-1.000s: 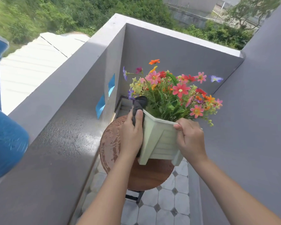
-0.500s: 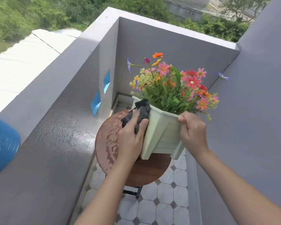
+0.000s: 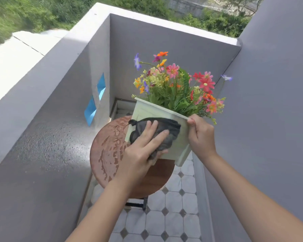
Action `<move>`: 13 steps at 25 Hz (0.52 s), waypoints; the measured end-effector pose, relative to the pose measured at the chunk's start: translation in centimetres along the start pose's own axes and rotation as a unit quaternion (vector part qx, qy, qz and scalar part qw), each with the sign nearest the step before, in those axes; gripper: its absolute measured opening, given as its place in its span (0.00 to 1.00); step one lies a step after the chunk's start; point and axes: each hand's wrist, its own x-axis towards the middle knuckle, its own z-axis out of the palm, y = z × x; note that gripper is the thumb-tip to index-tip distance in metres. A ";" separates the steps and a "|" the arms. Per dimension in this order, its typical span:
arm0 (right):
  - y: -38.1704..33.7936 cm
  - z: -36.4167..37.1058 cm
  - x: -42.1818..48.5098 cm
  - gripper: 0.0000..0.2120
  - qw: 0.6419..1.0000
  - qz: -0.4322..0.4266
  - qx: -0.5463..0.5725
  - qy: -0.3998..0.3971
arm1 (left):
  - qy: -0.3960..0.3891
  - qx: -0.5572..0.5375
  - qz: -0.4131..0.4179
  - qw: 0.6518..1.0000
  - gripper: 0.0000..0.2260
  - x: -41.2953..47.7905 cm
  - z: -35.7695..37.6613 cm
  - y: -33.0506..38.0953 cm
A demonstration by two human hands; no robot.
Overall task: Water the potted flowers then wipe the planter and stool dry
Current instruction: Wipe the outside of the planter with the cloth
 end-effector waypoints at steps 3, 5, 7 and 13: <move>0.4 -0.3 -0.5 0.27 1.000 0.014 0.009 0.009 | -0.018 0.058 0.077 0.995 0.13 -3.0 0.1 -0.9; 0.2 -0.2 -0.4 0.28 1.000 0.011 0.012 -0.002 | -0.007 0.093 0.069 0.993 0.18 -2.4 0.5 -0.5; -0.1 0.1 -0.2 0.28 1.000 -0.004 0.012 -0.019 | 0.002 0.114 0.034 0.993 0.22 0.0 1.0 0.4; -0.3 0.2 0.1 0.26 0.999 -0.003 0.020 -0.026 | -0.012 0.150 0.101 0.983 0.21 -4.1 0.2 -0.8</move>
